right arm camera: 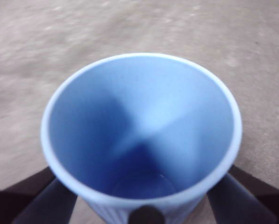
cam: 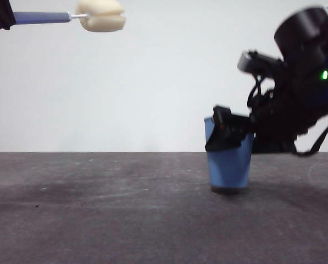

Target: Pick up the cup brush,pick up the cup,insert the brush into the cup,clean the cup,put the cup brush back,put the cup back to the fixed position on the table

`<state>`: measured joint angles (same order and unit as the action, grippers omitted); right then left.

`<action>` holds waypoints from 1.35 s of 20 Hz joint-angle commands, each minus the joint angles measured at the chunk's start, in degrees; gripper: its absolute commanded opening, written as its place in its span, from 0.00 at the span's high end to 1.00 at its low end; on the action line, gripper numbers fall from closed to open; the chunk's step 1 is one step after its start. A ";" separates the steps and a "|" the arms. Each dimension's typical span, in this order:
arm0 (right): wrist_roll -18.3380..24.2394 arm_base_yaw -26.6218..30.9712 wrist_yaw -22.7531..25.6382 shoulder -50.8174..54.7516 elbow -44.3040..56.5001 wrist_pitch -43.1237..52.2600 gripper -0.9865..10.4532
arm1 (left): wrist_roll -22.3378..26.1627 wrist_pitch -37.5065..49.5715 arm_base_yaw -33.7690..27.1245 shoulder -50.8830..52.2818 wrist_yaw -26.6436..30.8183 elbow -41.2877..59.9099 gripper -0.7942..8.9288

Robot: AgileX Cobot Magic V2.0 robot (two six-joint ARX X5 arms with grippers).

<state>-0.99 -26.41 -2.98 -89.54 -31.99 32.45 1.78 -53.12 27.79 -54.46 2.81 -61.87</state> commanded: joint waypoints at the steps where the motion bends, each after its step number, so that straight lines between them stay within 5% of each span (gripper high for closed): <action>1: 3.04 -2.21 4.22 7.91 -2.03 -11.89 0.93 | 5.75 -0.22 -0.02 -1.18 -0.39 0.52 0.93; 8: 22.47 -11.45 20.35 16.48 -17.40 -51.30 0.93 | 18.64 -1.66 1.44 -5.70 -6.36 0.52 0.93; 11: 28.44 -14.12 25.55 16.48 -18.80 -57.42 0.93 | 23.21 -4.31 4.48 -7.26 -6.36 0.52 0.93; 21: 36.13 -16.90 32.13 15.69 -18.80 -69.61 0.93 | 23.80 -7.08 12.41 -15.10 -6.29 0.52 0.93; 27: 37.18 -21.90 33.53 13.03 -18.80 -71.23 0.93 | 23.23 -6.05 15.45 -17.46 -6.36 0.52 0.93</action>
<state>35.83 -48.10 30.20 -75.94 -50.70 -38.68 25.02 -59.64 43.00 -71.88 -3.27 -61.87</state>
